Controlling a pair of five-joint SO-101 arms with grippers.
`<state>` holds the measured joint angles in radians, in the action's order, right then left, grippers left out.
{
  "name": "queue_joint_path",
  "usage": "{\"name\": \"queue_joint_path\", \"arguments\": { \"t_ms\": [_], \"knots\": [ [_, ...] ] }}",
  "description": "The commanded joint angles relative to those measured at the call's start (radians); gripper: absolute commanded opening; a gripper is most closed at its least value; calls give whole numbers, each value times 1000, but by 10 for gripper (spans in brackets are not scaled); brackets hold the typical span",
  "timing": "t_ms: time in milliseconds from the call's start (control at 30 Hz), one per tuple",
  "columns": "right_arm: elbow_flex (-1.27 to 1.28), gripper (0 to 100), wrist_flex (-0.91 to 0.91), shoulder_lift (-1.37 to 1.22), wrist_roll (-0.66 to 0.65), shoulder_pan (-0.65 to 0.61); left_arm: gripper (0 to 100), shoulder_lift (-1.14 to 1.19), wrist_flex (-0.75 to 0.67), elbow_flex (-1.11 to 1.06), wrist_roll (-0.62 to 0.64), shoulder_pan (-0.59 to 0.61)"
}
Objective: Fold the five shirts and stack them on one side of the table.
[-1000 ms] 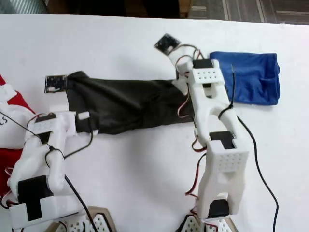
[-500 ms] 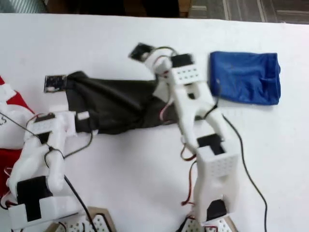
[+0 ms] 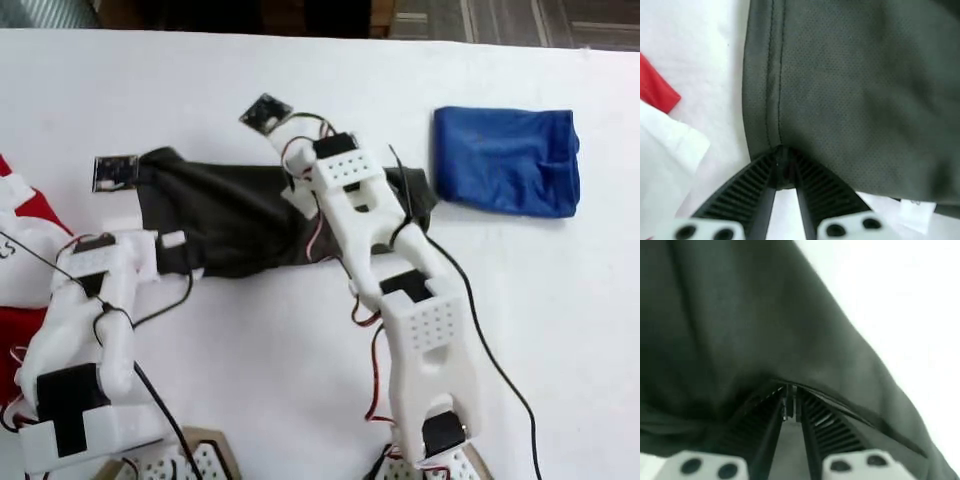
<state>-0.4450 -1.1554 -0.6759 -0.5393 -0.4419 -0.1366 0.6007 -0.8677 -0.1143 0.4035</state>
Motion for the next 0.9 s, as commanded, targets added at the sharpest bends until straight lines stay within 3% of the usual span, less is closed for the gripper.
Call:
{"name": "queue_joint_path", "arguments": {
  "t_ms": [0,367,867],
  "knots": [
    [-87,19,-70,105,11,33,26,-3,-5,38,3,3],
    [-100,19,-407,209,2,262,26,-3,-5,38,3,3],
    [184,19,-260,134,-81,455,26,-3,-5,38,3,3]
  ]
}}
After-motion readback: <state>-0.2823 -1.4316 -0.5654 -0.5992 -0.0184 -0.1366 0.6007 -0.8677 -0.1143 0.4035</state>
